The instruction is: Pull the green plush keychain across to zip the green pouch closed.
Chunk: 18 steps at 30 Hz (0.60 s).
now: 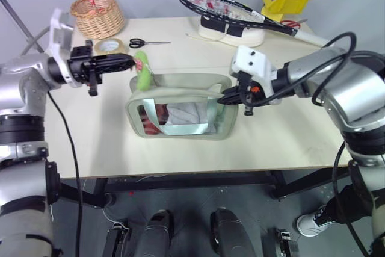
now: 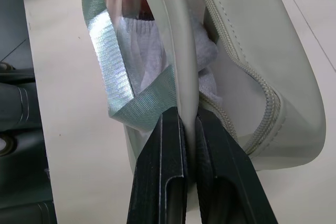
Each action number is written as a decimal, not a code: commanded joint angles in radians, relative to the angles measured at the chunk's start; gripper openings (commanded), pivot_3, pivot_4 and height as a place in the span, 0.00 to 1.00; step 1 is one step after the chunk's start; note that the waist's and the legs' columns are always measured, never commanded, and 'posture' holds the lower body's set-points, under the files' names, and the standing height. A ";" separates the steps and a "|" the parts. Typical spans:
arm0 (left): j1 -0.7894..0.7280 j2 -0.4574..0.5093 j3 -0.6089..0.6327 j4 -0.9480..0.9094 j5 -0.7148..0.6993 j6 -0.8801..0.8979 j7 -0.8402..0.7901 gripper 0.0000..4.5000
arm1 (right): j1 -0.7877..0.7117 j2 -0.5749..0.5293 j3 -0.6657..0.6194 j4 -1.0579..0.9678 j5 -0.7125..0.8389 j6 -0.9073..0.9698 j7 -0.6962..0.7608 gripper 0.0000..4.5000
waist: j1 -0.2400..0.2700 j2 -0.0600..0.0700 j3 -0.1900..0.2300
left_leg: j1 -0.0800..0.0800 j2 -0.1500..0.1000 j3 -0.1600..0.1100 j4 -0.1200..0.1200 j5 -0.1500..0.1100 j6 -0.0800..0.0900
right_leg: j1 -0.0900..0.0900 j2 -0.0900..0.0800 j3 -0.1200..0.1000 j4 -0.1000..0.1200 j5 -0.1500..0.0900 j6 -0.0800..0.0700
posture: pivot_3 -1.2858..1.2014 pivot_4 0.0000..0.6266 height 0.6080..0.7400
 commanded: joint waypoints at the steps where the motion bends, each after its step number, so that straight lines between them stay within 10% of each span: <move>1: -0.026 -0.043 -0.054 -0.051 0.020 0.005 0.034 0.00 | 0.001 -0.001 -0.023 -0.025 0.009 0.002 -0.008 0.00 | 0.001 0.000 0.000 | 0.000 0.000 0.000 0.000 0.000 0.000 | 0.000 0.000 0.000 0.000 0.000 0.000 | 0.52 0.24 0.39; 6: -0.084 -0.059 -0.096 0.031 0.077 0.020 0.088 0.20 | 0.001 -0.003 -0.026 -0.030 0.013 0.007 -0.021 0.00 | -0.002 0.000 0.000 | 0.001 0.000 0.000 0.000 0.000 0.000 | 0.001 0.000 0.000 0.000 0.000 0.000 | 0.52 0.24 0.39; 13: -0.107 0.004 -0.065 0.072 0.096 -0.029 0.070 0.95 | 0.008 -0.005 -0.033 -0.046 0.025 0.023 -0.035 0.00 | -0.002 0.000 0.000 | 0.001 0.000 0.000 0.000 0.000 0.000 | 0.001 0.000 0.000 0.000 0.000 0.000 | 0.52 0.24 0.39; 18: -0.009 0.099 -0.045 0.008 0.057 -0.019 -0.022 0.98 | 0.011 -0.007 -0.034 -0.047 0.028 0.022 -0.039 0.00 | -0.002 0.000 0.000 | 0.002 0.000 0.001 -0.001 0.000 0.000 | 0.001 0.000 0.001 0.000 0.000 0.000 | 0.52 0.24 0.39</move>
